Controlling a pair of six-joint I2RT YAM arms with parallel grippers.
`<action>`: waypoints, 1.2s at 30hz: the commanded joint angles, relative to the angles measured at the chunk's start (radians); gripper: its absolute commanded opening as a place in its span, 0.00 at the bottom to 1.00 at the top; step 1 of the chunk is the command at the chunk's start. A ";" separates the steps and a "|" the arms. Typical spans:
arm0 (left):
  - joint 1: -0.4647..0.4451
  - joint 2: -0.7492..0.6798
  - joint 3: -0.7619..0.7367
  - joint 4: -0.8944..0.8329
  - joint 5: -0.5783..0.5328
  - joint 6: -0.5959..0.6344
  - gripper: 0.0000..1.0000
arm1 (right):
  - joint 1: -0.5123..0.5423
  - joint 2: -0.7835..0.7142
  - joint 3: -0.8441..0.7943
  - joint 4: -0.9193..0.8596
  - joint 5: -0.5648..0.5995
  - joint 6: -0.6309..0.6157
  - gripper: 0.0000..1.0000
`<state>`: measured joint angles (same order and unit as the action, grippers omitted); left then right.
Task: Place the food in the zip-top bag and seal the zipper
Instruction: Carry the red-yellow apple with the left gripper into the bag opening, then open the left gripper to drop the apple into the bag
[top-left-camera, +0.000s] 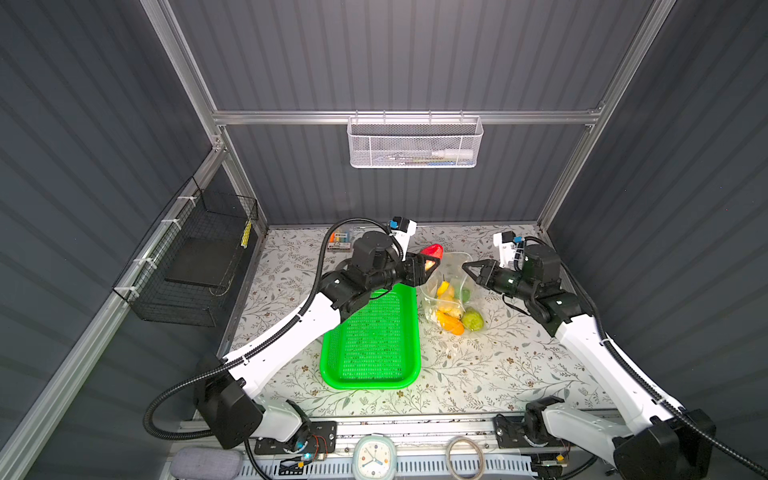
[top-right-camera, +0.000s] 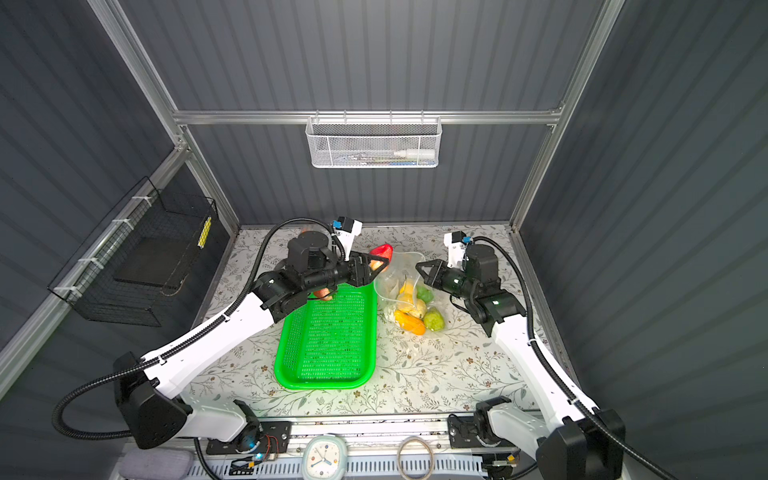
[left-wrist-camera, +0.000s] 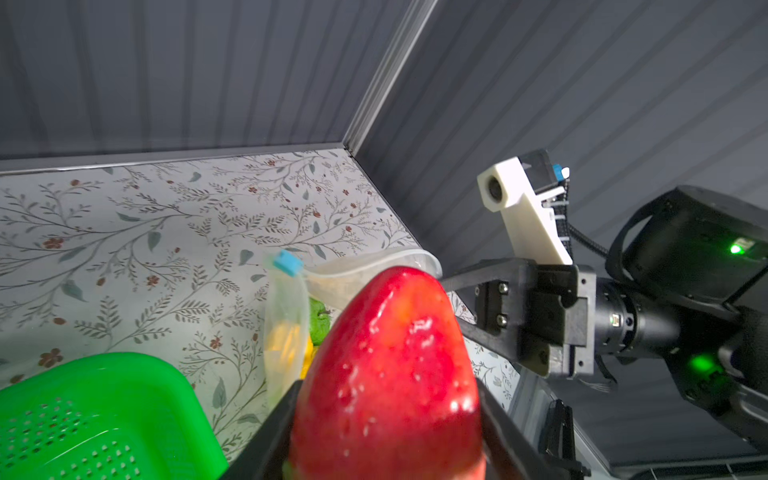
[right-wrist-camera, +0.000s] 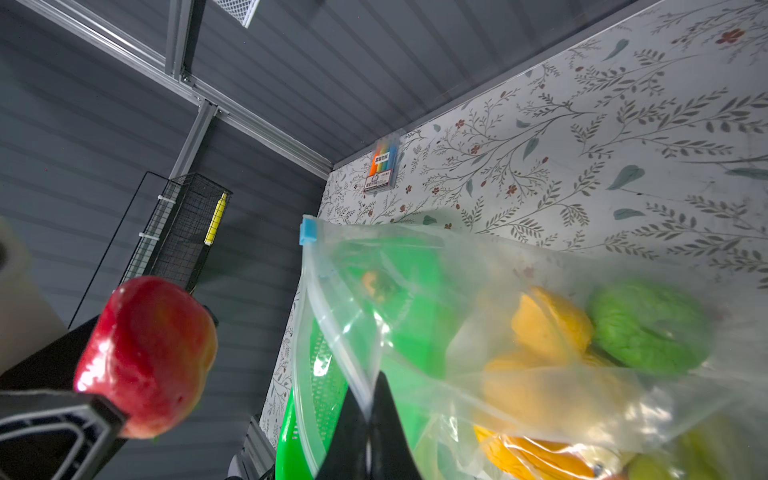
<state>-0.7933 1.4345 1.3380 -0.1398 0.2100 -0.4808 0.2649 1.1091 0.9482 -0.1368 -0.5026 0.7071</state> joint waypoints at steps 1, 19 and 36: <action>-0.042 0.077 0.036 -0.008 -0.006 -0.012 0.40 | 0.014 0.005 0.007 0.043 -0.018 0.015 0.00; -0.088 0.278 0.161 -0.216 -0.225 0.026 0.43 | 0.025 -0.071 0.021 -0.126 0.002 -0.097 0.00; -0.088 0.185 0.165 -0.159 -0.196 0.023 0.86 | 0.025 -0.054 0.044 -0.141 0.025 -0.115 0.00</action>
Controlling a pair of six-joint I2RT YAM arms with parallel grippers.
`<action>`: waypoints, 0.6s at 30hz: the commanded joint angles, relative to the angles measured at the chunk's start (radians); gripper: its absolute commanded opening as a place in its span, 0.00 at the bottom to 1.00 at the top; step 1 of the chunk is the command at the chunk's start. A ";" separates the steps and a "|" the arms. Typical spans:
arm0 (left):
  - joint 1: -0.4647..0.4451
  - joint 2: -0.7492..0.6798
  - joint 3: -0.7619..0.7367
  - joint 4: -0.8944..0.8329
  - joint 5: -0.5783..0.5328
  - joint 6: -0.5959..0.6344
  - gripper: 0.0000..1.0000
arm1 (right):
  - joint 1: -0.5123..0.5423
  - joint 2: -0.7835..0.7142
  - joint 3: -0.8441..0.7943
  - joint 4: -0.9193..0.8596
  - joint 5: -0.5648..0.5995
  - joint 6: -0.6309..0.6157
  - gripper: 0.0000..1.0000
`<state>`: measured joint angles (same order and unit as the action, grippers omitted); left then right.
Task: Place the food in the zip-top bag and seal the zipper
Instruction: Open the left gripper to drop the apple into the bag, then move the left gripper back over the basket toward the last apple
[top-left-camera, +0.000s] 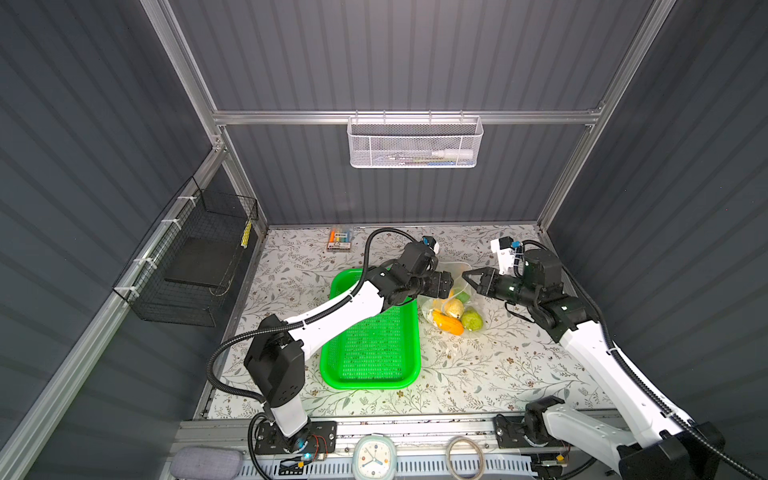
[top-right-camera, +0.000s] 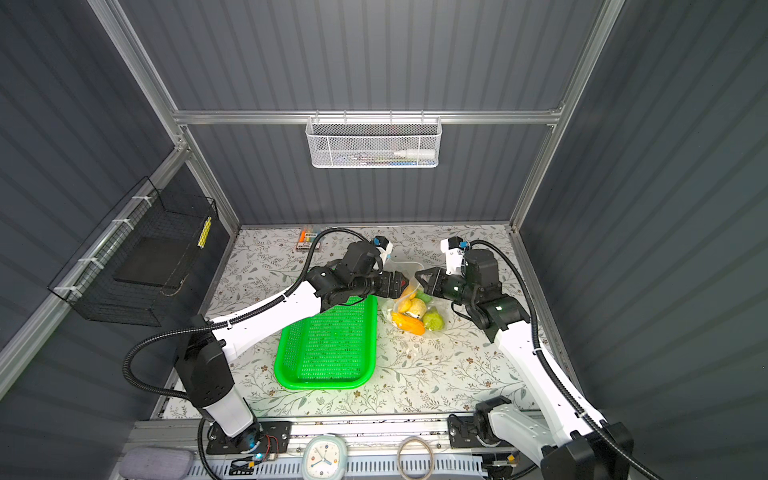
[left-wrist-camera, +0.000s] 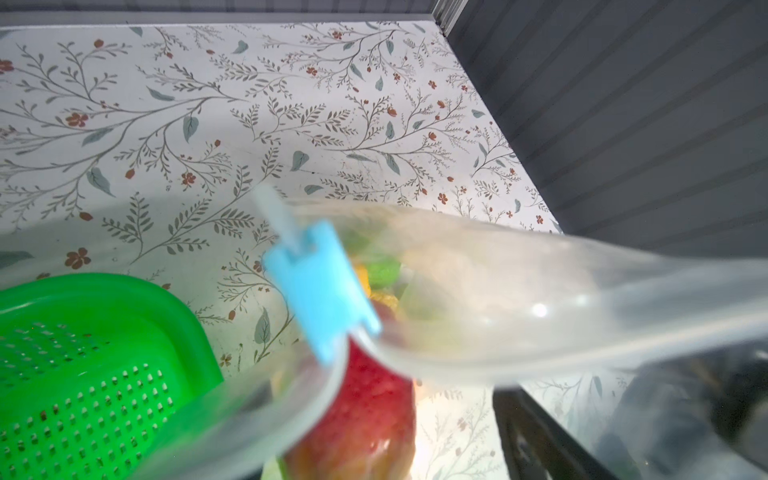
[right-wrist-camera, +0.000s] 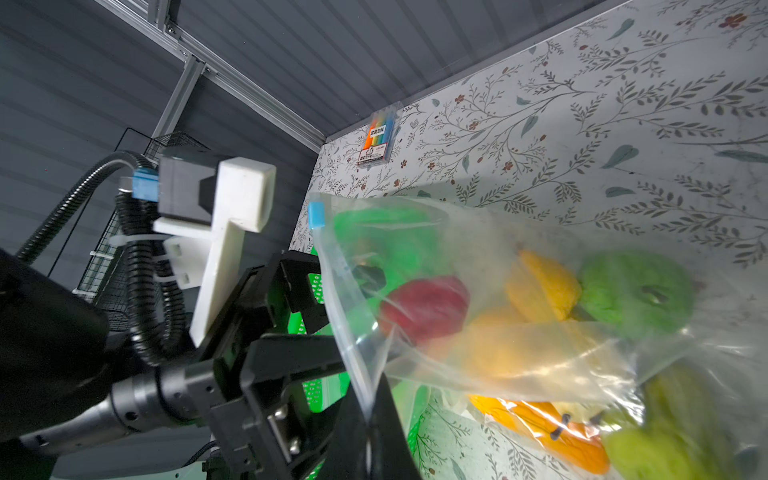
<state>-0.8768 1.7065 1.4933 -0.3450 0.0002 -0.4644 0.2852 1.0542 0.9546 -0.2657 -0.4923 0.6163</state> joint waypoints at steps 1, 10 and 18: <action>-0.004 -0.108 0.001 0.062 0.014 0.009 0.86 | 0.005 0.001 0.039 -0.013 0.017 -0.024 0.00; -0.002 -0.333 -0.203 0.239 -0.152 0.021 0.94 | 0.005 0.003 0.038 -0.020 0.036 -0.015 0.00; 0.033 -0.438 -0.351 0.222 -0.390 0.032 0.97 | 0.005 0.010 0.143 -0.058 0.014 -0.040 0.00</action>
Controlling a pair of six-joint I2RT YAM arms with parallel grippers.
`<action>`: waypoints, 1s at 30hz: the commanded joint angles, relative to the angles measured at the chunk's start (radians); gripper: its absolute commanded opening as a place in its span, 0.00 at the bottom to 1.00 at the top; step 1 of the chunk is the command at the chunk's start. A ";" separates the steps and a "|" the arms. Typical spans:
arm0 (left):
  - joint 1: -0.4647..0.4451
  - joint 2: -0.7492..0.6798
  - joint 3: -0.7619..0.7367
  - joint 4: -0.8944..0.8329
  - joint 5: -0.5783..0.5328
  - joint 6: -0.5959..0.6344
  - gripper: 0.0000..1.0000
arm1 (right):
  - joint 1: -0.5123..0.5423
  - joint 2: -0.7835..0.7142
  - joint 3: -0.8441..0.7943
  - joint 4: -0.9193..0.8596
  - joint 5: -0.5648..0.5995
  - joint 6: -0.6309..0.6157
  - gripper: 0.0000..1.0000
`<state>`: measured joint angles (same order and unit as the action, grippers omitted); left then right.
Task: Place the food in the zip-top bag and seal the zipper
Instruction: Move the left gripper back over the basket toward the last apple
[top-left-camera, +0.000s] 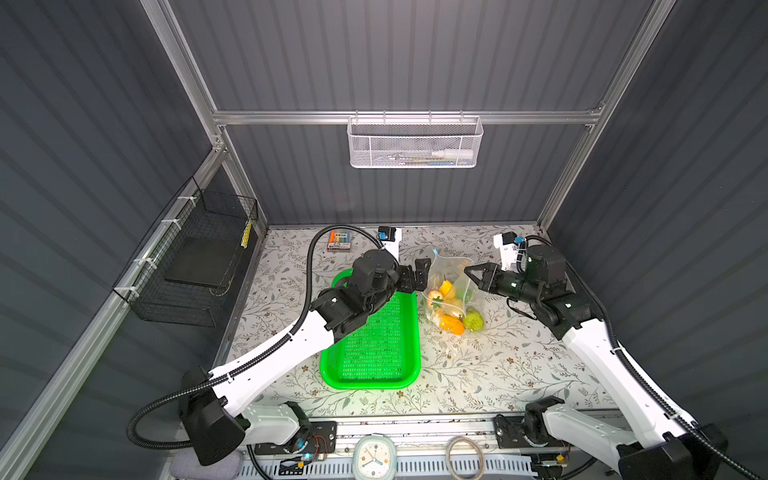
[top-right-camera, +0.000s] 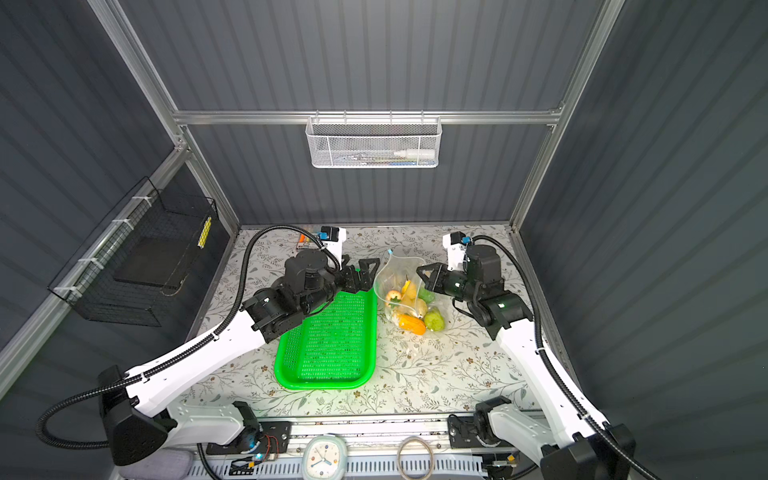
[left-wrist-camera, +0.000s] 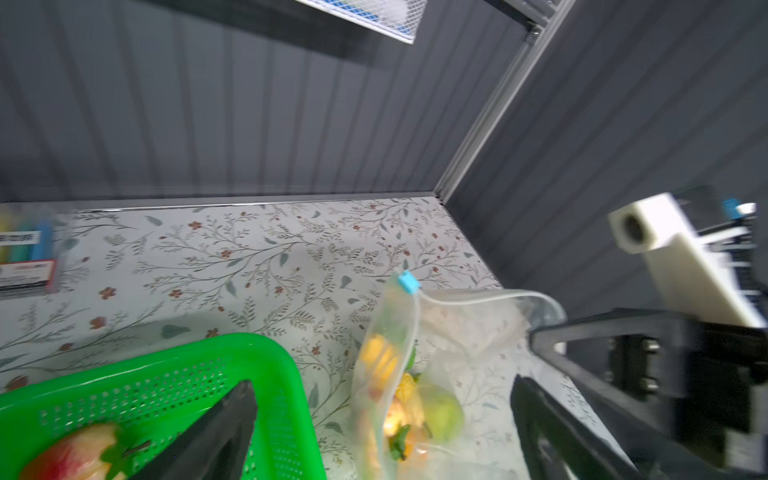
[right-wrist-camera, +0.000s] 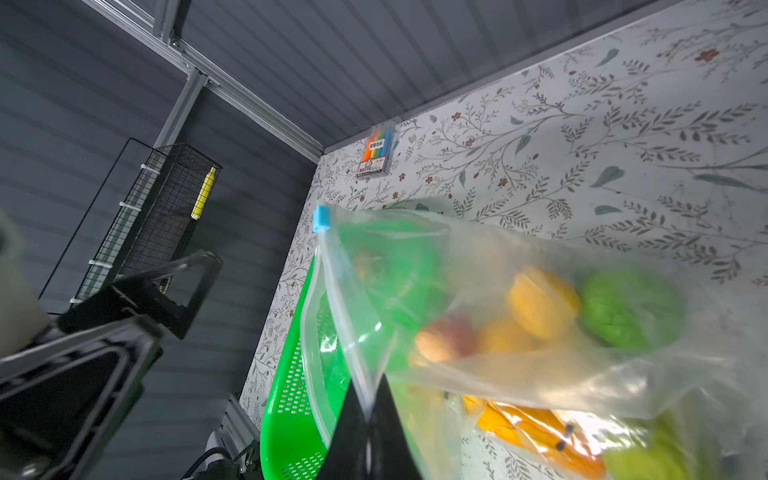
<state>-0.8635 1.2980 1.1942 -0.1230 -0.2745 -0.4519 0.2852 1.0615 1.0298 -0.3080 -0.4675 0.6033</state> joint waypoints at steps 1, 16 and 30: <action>0.033 -0.035 -0.074 0.003 -0.126 0.021 0.97 | 0.005 0.004 0.080 -0.025 -0.008 -0.035 0.00; 0.264 0.040 -0.219 -0.057 0.005 0.026 0.96 | 0.005 -0.009 0.003 -0.019 0.041 -0.023 0.00; 0.483 0.237 -0.187 -0.020 0.291 0.124 0.95 | 0.005 -0.005 0.001 -0.025 0.053 -0.032 0.00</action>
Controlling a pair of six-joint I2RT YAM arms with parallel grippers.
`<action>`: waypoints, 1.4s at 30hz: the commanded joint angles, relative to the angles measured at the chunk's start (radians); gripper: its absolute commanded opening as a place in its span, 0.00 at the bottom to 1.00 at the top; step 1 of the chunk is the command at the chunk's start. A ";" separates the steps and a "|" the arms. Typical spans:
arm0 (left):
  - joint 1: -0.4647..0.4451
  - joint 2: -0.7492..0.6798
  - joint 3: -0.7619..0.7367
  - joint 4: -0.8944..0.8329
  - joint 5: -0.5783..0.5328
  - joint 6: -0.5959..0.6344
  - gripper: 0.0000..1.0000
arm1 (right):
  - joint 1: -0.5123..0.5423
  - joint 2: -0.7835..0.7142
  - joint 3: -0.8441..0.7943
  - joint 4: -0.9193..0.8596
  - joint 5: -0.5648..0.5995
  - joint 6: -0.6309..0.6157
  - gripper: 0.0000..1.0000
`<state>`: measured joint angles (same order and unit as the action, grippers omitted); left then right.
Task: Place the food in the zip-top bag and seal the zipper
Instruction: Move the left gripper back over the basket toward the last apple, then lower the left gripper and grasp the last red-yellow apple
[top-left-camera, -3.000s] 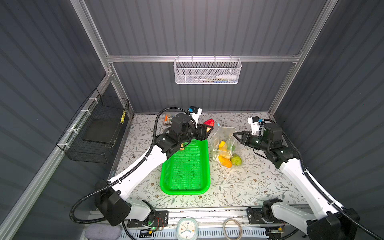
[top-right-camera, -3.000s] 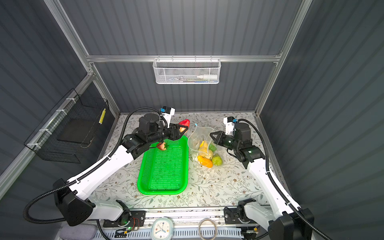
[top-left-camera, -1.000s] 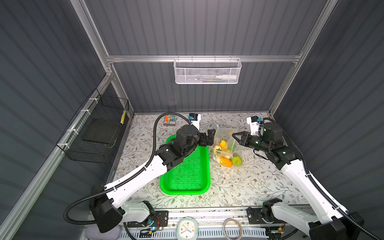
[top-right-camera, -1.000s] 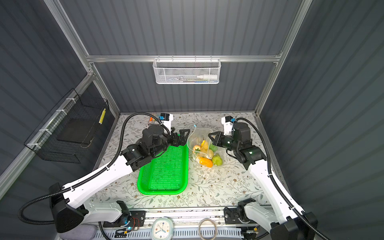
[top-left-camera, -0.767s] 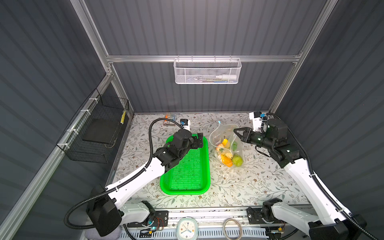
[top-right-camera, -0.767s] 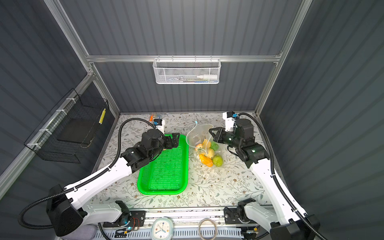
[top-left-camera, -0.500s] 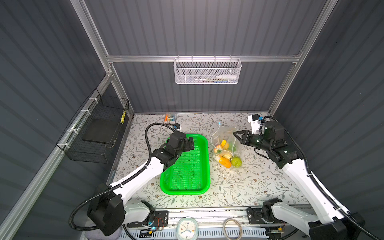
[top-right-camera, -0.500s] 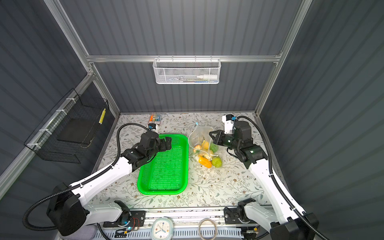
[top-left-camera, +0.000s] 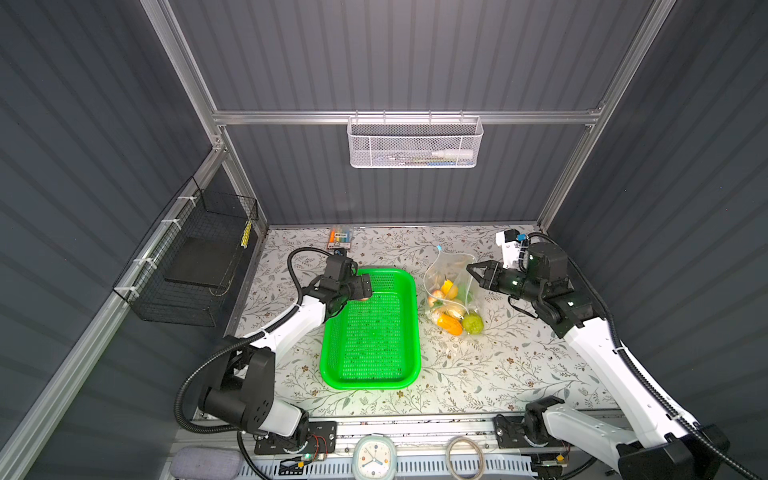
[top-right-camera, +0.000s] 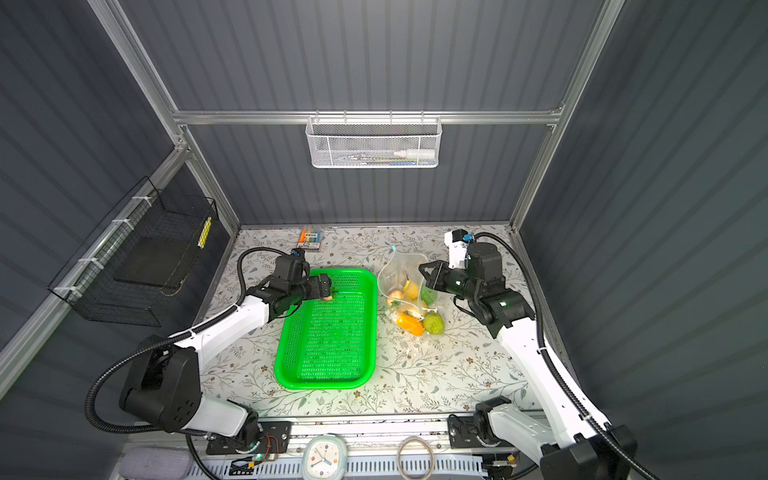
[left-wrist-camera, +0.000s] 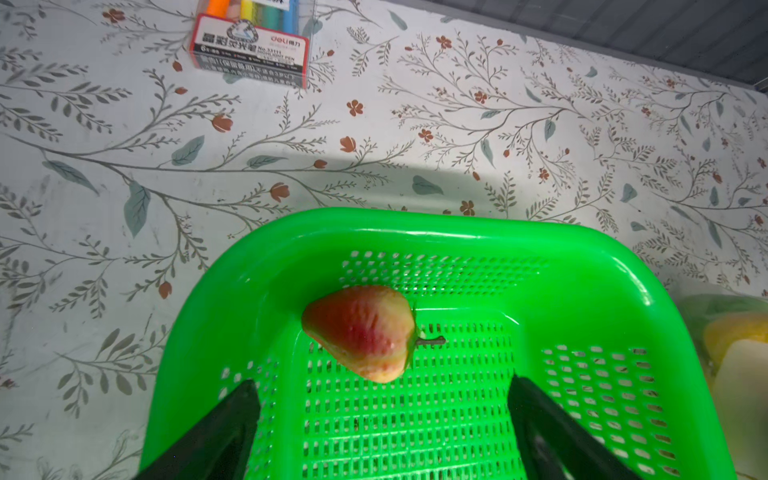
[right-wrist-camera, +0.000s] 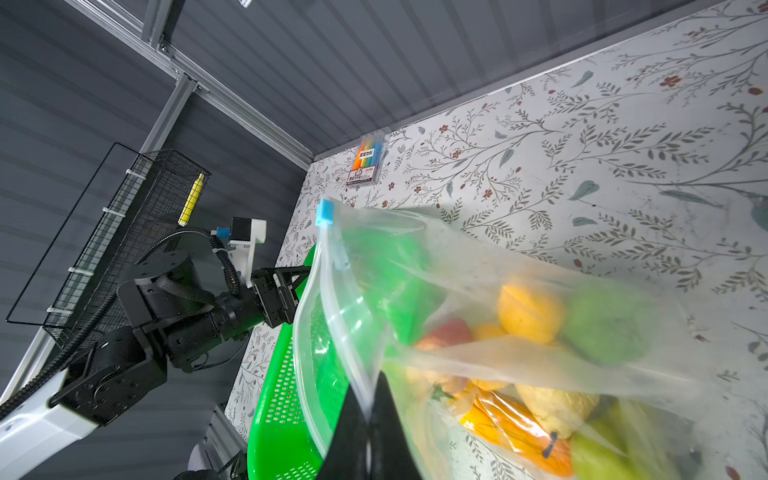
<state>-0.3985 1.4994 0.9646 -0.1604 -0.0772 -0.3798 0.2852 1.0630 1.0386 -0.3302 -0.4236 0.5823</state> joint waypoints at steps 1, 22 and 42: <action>0.024 0.053 0.052 0.021 0.117 0.062 0.94 | 0.004 -0.006 -0.006 -0.005 0.008 -0.013 0.00; 0.044 0.259 0.117 0.053 0.310 0.145 0.89 | 0.003 0.040 0.018 0.001 0.004 -0.003 0.00; 0.018 0.192 0.094 -0.008 0.272 0.136 0.89 | 0.003 0.048 0.028 0.009 -0.006 0.005 0.00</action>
<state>-0.3744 1.6550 1.0172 -0.1184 0.2493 -0.2939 0.2852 1.1099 1.0454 -0.3271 -0.4259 0.5865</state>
